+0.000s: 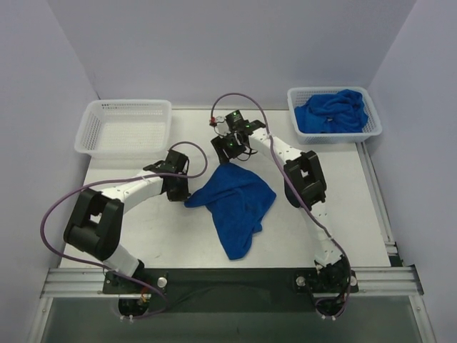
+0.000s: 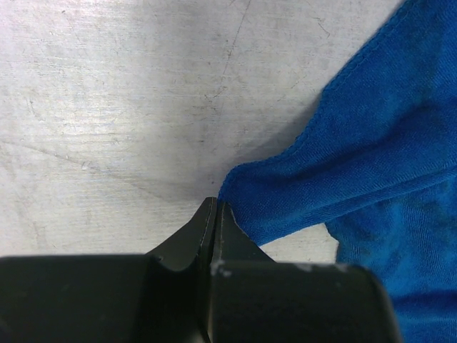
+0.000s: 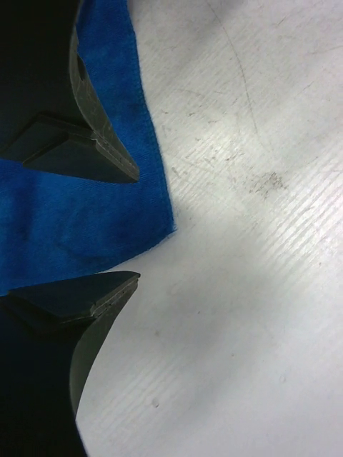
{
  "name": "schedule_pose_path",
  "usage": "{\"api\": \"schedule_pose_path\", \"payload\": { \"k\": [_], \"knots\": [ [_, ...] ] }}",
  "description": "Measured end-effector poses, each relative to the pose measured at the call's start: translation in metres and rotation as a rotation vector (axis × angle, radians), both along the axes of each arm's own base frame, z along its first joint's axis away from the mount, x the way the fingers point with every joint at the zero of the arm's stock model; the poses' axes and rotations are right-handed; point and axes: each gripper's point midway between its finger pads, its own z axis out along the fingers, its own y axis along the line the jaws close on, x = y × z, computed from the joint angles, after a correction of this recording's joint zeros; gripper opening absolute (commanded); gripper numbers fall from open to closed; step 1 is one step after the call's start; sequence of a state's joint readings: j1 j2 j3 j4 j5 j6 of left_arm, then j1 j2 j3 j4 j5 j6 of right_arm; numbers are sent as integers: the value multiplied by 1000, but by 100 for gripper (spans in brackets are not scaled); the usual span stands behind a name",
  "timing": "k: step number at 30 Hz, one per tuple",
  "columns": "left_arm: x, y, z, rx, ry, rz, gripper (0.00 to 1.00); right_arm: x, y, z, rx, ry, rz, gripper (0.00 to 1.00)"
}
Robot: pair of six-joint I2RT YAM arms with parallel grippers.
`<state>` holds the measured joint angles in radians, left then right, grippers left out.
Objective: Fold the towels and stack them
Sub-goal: Flatten out the crumpled towel
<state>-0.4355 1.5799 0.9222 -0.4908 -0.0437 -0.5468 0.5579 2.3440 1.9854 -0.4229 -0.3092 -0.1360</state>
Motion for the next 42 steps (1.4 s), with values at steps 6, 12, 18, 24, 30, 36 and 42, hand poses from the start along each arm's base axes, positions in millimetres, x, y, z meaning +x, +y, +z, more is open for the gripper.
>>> {"api": "schedule_pose_path", "payload": {
  "k": [6,12,18,24,30,36,42],
  "knots": [
    [-3,1,-1,0,4,-1,0,-6,11,-23,-24,24,24,48],
    [-4,1,1,-4,0,-1,0,-3,19,-26,-48,-11,42,43],
    [-6,2,4,-7,-8,-1,0,-1,17,-27,-93,-43,38,33],
    [-8,3,5,-9,-12,-1,0,1,15,-27,-115,-59,35,11],
    [-8,5,7,0,-20,-5,0,4,10,-25,-125,-66,15,0],
    [14,10,37,38,-106,-28,0,1,-20,6,-180,-101,-57,0],
    [80,1,146,32,-401,-51,0,18,-64,138,-146,-351,-208,0]
  ]
}}
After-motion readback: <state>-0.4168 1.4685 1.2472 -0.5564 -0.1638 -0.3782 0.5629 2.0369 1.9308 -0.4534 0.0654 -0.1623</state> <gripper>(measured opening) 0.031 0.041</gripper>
